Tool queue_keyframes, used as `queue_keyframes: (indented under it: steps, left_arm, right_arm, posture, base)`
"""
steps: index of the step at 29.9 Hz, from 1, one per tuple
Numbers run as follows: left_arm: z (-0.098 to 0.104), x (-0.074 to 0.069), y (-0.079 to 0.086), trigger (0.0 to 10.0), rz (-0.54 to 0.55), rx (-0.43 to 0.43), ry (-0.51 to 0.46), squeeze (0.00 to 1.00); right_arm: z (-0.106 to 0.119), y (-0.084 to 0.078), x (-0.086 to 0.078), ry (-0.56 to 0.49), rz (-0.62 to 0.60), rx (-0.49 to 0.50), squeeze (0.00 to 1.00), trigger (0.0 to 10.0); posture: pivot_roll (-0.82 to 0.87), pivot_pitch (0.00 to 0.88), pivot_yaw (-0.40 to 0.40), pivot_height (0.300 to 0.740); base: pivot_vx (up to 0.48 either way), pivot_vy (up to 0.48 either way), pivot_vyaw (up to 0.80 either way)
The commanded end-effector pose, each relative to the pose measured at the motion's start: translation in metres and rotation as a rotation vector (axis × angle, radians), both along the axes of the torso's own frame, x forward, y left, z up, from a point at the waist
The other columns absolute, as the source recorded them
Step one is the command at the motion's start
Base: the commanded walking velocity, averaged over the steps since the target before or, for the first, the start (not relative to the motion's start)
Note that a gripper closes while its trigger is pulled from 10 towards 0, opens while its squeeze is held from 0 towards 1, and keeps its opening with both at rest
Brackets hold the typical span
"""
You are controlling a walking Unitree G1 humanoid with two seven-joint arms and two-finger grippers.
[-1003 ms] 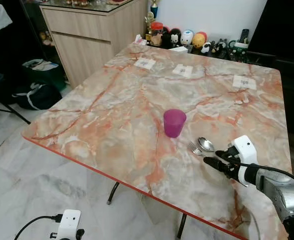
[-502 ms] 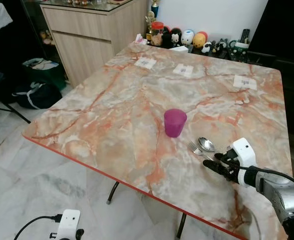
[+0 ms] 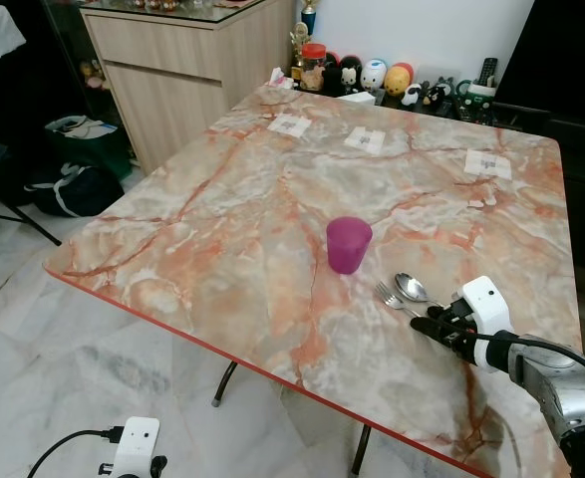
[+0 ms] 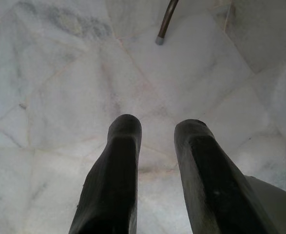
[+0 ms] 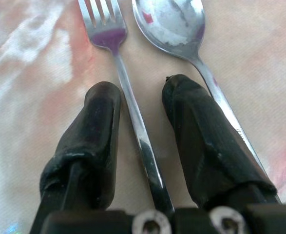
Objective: Setting the table
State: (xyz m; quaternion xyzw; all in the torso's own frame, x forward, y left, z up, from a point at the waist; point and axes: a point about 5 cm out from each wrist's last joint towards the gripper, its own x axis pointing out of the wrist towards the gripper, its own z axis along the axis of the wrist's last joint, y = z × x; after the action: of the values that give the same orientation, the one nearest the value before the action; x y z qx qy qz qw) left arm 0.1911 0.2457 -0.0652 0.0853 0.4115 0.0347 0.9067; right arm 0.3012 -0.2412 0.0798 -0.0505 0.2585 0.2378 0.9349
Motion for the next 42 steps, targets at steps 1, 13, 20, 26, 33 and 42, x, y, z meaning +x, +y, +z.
queue_keyframes:
  steps: [1, 13, 20, 26, 33, 42]
  left_arm:
    - [-0.001, -0.002, 0.003, 10.0, 0.020, -0.004, 0.009, 0.00]
    - [-0.001, -0.002, 0.003, 10.0, 0.022, -0.006, 0.010, 0.00]
    - [-0.001, -0.002, 0.003, 10.0, 0.023, -0.008, 0.007, 0.00]
    - [-0.001, -0.002, 0.002, 10.0, 0.022, -0.010, 0.007, 0.00]
    - [-0.001, -0.002, 0.001, 10.0, 0.022, -0.012, 0.007, 0.00]
    - [-0.001, -0.003, 0.002, 10.0, 0.024, -0.008, 0.011, 0.00]
  right_arm:
    - [-0.003, 0.003, 0.001, 0.013, 0.015, -0.011, 0.00, 7.6]
    - [-0.011, 0.016, 0.003, 0.019, 0.072, 0.003, 0.00, 10.0]
    - [-0.014, 0.020, 0.002, 0.030, 0.084, 0.013, 0.00, 8.4]
    - [-0.020, 0.022, 0.000, 0.043, 0.093, 0.014, 0.00, 0.0]
    - [-0.024, 0.024, -0.001, 0.057, 0.106, -0.002, 0.00, 0.0]
    - [-0.030, 0.031, -0.002, 0.068, 0.131, -0.016, 0.00, 0.0]
  posture:
    - [0.07, 0.032, -0.005, 0.740]
    - [0.07, 0.035, -0.009, 0.740]
    - [0.08, 0.035, -0.011, 0.740]
    - [0.07, 0.036, -0.013, 0.740]
    - [0.08, 0.035, -0.014, 0.740]
    - [0.08, 0.034, -0.015, 0.740]
  base:
    - [0.000, 0.000, 0.00]
    - [0.000, 0.000, 0.00]
    - [0.000, 0.000, 0.00]
    - [0.000, 0.000, 0.00]
    - [0.000, 0.000, 0.00]
    - [0.000, 0.000, 0.00]
